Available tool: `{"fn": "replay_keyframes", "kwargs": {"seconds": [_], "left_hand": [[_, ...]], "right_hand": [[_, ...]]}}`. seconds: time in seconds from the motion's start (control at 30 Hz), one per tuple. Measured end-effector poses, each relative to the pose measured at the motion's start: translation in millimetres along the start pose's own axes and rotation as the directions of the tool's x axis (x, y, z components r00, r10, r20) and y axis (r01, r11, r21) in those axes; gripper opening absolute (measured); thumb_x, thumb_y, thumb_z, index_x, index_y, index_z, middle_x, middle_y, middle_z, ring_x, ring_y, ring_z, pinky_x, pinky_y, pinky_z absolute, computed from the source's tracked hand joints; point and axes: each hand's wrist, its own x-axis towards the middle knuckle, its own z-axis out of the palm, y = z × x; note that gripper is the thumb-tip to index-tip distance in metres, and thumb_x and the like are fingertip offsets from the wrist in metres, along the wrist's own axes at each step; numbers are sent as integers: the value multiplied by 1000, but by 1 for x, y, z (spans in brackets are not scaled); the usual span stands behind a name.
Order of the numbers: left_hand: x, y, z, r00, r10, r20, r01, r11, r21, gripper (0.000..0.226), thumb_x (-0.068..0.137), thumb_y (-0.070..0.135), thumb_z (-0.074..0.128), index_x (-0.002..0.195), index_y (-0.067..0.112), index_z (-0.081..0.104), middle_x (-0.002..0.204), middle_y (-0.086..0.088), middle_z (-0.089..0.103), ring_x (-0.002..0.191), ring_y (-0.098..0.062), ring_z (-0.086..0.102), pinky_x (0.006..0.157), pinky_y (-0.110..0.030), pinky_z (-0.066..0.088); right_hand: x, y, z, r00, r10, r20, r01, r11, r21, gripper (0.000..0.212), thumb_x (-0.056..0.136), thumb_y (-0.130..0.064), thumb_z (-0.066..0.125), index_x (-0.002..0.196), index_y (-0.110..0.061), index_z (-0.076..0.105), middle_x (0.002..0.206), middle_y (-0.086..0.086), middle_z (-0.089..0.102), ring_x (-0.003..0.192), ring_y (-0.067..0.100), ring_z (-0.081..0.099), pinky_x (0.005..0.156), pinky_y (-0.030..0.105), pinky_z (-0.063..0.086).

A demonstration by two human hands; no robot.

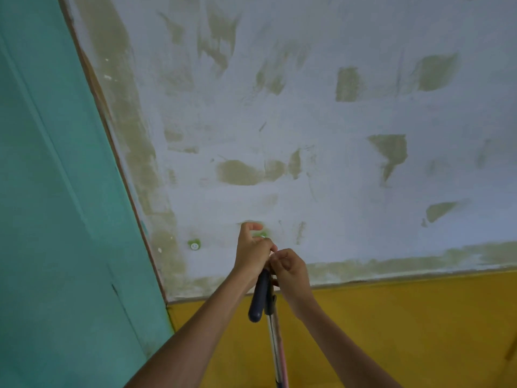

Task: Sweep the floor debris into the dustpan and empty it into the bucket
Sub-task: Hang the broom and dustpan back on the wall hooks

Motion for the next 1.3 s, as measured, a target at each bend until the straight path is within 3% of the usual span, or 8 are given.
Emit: {"fn": "replay_keyframes", "kwargs": {"seconds": [0.2,0.33,0.47,0.53,0.7,0.93,1.1,1.3], "left_hand": [[54,-24,-8,994,-43,99,42,999,11,38,66,-2,55,96,21,52,93,-16,62,60,-17,50,50,-27,40],[84,-43,-18,993,-33,117,26,998,54,29,72,-1,58,92,18,51,88,-11,65,64,-16,53,56,-29,42],[104,-69,-18,994,95,52,-103,978,183,23,79,-5,53,78,15,42,77,-15,61,69,-25,65,55,-26,46],[104,-77,-12,984,180,18,-177,944,279,29,76,-9,52,72,15,37,68,-10,49,67,-29,59,53,-24,42],[104,-89,-3,949,308,-62,-269,898,348,34,79,-9,54,65,15,34,57,0,37,49,-7,32,45,-20,33],[107,-93,3,951,254,-176,-194,934,299,23,76,-3,64,72,9,44,62,-3,49,46,-5,42,42,-18,39],[108,-97,3,948,191,-255,-140,969,203,32,76,7,71,79,18,40,66,0,56,48,3,52,41,-12,41],[109,-114,-8,957,180,-226,-119,958,261,34,74,4,67,78,19,36,63,4,49,45,2,46,39,-12,38]], "right_hand": [[39,35,41,958,-25,-284,-33,980,-199,18,97,-6,48,85,-15,58,71,5,65,59,16,61,48,22,46],[73,52,46,959,-21,-281,-63,956,-287,16,97,-6,50,86,-11,61,73,6,65,62,19,62,54,29,49],[93,74,48,951,-1,-309,-99,946,-307,19,95,-5,52,82,-13,63,65,2,64,49,10,55,43,20,43],[98,82,47,946,11,-325,-115,946,-302,21,94,-4,52,81,-16,63,66,1,65,48,5,56,41,17,43],[103,90,43,948,-14,-319,-77,959,-273,29,92,-6,57,73,-26,64,60,-4,67,47,5,59,40,19,44],[110,95,33,962,17,-274,-96,957,-275,16,90,-13,64,75,-18,68,58,0,68,44,6,58,39,22,46],[114,97,32,968,44,-245,-112,957,-268,13,91,-13,63,80,-12,68,61,5,69,44,7,56,38,21,43],[110,102,32,974,45,-220,-117,938,-326,13,91,-11,61,82,-11,69,64,0,68,48,4,58,42,18,44]]}}
